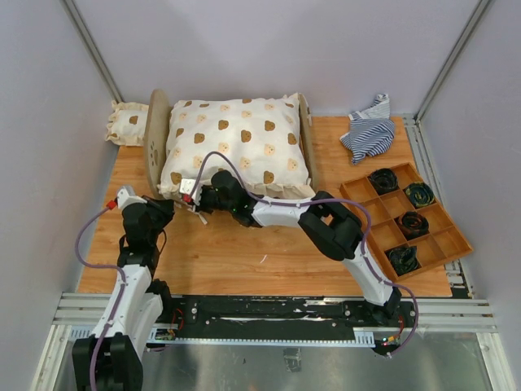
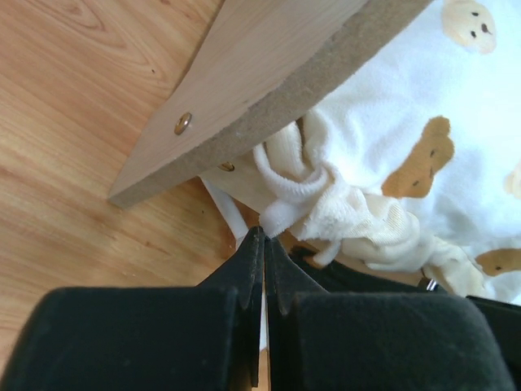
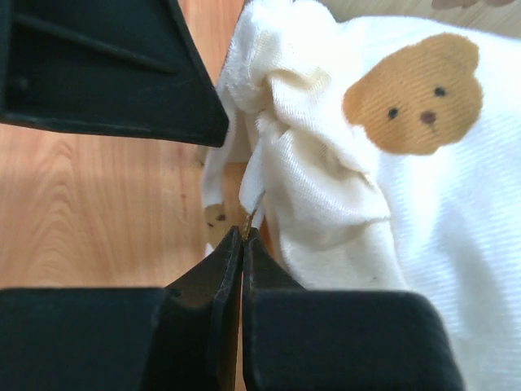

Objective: Set up the pet bed

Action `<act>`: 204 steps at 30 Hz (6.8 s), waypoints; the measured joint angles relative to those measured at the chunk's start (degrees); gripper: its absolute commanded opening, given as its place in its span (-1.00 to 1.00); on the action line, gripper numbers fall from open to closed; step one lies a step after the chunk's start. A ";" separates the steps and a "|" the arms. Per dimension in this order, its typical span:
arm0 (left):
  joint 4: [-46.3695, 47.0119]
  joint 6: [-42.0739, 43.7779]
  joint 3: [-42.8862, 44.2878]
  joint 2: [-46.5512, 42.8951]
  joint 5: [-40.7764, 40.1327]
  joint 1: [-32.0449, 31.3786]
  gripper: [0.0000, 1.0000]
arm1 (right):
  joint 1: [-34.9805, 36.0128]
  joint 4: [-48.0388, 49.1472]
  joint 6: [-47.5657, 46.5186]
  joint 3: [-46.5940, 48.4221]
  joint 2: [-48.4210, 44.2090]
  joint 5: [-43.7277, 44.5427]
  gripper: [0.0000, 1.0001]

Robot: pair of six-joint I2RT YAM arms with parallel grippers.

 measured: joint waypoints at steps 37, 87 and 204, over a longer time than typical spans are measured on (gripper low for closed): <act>-14.51 -1.53 0.85 -7.85 4.85 0.26 -0.99 | 3.19 0.26 -30.08 1.18 3.37 9.86 -1.00; -30.01 -10.21 13.16 -0.57 0.17 7.48 -0.15 | 4.42 7.32 -48.65 -2.10 2.08 5.20 -1.00; -20.50 -42.71 5.27 4.00 9.79 11.65 -0.99 | 1.27 25.51 44.54 -17.35 2.19 13.88 -0.33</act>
